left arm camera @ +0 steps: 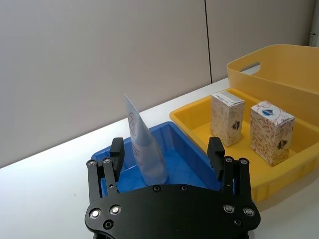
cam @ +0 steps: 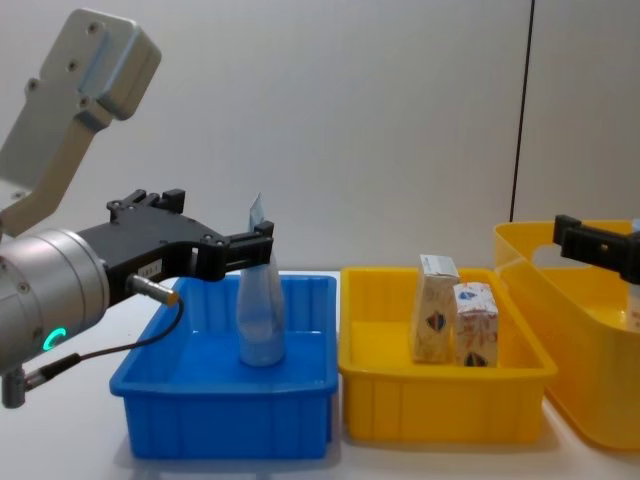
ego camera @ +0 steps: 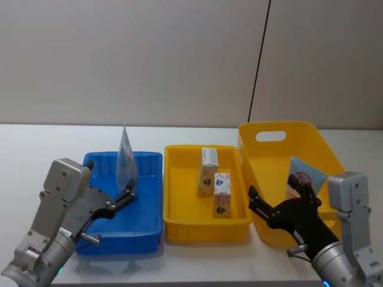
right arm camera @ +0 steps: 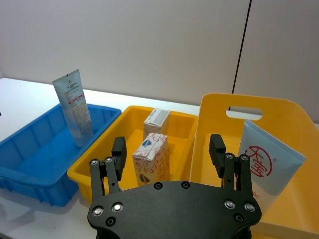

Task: Bimanual collaborative sorting of washing and personal care products

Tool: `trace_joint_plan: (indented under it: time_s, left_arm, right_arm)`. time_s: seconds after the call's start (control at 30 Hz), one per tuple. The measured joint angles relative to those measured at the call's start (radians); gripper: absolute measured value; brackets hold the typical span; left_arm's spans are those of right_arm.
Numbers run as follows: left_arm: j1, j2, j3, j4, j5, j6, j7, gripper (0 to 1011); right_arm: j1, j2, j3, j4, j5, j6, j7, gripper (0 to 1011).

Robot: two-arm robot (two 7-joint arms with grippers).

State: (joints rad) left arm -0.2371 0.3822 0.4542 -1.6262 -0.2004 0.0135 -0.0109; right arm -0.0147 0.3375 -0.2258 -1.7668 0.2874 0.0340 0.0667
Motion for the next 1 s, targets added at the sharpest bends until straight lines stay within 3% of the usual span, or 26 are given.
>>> trace_joint_plan:
  time_s: [0.47, 1.0]
  left_arm:
    - [0.0, 0.0, 0.0, 0.0, 0.0, 0.0, 0.0, 1001]
    - [0.0, 0.0, 0.0, 0.0, 0.0, 0.0, 0.0, 1001]
  right_arm:
    - [0.015, -0.009, -0.006, -0.002, 0.014, 0.052, 0.014, 1004]
    - [0.111, -0.068, -0.065, 0.051, -0.007, 0.139, 0.02, 1004]
